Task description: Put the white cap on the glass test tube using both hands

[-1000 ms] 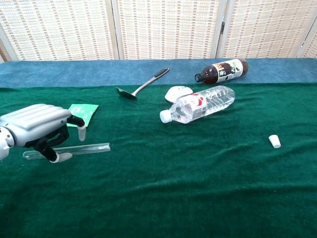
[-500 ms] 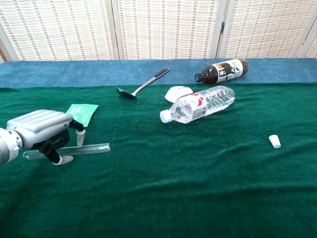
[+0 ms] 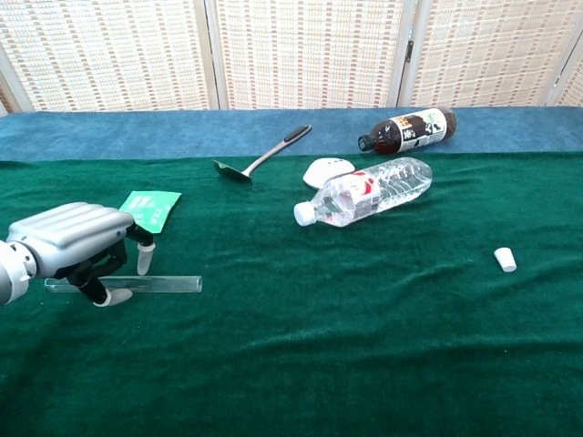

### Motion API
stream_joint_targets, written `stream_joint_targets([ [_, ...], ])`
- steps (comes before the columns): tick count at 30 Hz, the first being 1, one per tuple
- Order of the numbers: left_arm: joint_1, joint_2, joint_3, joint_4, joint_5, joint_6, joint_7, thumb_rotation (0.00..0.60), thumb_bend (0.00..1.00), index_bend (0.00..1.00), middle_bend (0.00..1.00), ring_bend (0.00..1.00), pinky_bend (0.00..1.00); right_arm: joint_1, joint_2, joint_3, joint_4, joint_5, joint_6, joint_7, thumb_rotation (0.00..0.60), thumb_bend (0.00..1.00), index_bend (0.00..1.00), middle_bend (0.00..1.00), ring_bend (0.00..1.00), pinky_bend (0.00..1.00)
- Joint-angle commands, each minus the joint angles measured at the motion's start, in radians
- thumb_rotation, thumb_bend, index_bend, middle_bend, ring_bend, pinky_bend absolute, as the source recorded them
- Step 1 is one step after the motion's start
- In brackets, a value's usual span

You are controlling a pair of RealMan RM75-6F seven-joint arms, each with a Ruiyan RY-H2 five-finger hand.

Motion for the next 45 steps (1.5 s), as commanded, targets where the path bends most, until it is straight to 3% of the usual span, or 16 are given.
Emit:
stream_joint_targets([
  [1, -0.002, -0.001, 0.004, 0.002, -0.005, -0.001, 0.001, 0.600, 0.34, 0.52, 0.93, 0.92, 0.81, 0.001, 0.000, 0.000, 0.002, 0.002, -0.002, 0.001, 0.600, 0.52, 0.00, 0.00, 0.00, 0.00],
  [20, -0.003, -0.014, 0.017, 0.026, -0.001, 0.015, -0.029, 0.600, 0.35, 0.57, 0.94, 0.93, 0.83, 0.006, -0.001, 0.001, -0.004, 0.005, -0.012, -0.008, 0.600, 0.52, 0.00, 0.00, 0.00, 0.00],
  [30, 0.004, -0.007, 0.009, 0.027, 0.030, 0.026, -0.099, 0.600, 0.44, 0.66, 0.98, 0.96, 0.86, 0.007, -0.001, 0.000, -0.007, 0.001, -0.011, -0.012, 0.600, 0.52, 0.00, 0.00, 0.00, 0.00],
  [37, 0.021, 0.053, 0.013, -0.039, 0.115, 0.059, -0.193, 0.600, 0.47, 0.67, 0.98, 0.97, 0.86, 0.011, 0.000, 0.002, -0.021, -0.001, -0.013, -0.052, 0.600, 0.52, 0.00, 0.05, 0.14, 0.00],
  [40, 0.028, 0.071, 0.021, -0.067, 0.146, 0.075, -0.206, 0.600, 0.47, 0.67, 0.98, 0.97, 0.86, 0.027, 0.006, -0.003, -0.042, -0.001, -0.047, -0.083, 0.600, 0.52, 0.00, 0.16, 0.29, 0.12],
  [45, 0.036, 0.089, 0.030, -0.104, 0.185, 0.099, -0.210, 0.600, 0.47, 0.67, 0.98, 0.97, 0.86, 0.065, 0.012, -0.004, -0.069, 0.012, -0.120, -0.134, 0.600, 0.54, 0.00, 0.39, 0.64, 0.55],
])
